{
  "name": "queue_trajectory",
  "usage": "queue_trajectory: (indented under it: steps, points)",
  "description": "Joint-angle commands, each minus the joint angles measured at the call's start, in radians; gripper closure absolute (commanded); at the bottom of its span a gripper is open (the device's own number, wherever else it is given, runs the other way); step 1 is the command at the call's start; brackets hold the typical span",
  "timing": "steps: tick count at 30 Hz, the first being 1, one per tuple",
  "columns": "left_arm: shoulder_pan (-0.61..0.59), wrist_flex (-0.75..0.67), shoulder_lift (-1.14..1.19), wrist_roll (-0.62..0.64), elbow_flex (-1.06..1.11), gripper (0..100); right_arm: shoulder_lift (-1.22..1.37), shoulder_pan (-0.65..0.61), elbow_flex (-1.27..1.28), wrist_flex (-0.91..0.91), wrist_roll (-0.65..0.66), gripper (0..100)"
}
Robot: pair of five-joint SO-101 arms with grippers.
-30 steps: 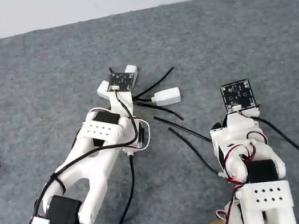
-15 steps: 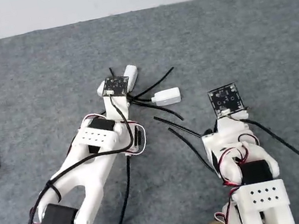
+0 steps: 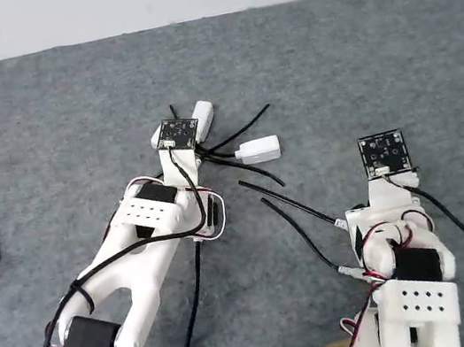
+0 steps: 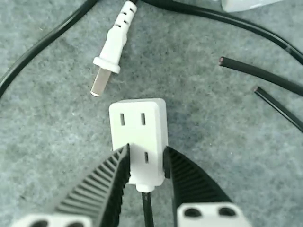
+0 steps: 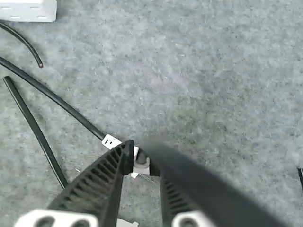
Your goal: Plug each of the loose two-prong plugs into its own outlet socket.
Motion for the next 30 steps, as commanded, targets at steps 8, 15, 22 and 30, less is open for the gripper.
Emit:
queue_trajectory:
  steps: [8,15,22,30]
  points:
    - [-0.015,0.005,-0.005,-0.005,0.039,96,0.008,-0.252,-0.157,-0.008,-0.097,99.1]
    - [-0.015,-0.034,-0.083,-0.009,0.117,96,0.010,-0.427,-0.250,-0.047,-0.201,99.1]
    - [-0.015,-0.087,-0.244,-0.011,0.249,96,0.010,-0.521,-0.336,-0.047,-0.224,99.1]
    - [-0.014,-0.084,-0.497,-0.101,0.341,96,0.010,-0.538,-0.361,-0.044,-0.255,99.1]
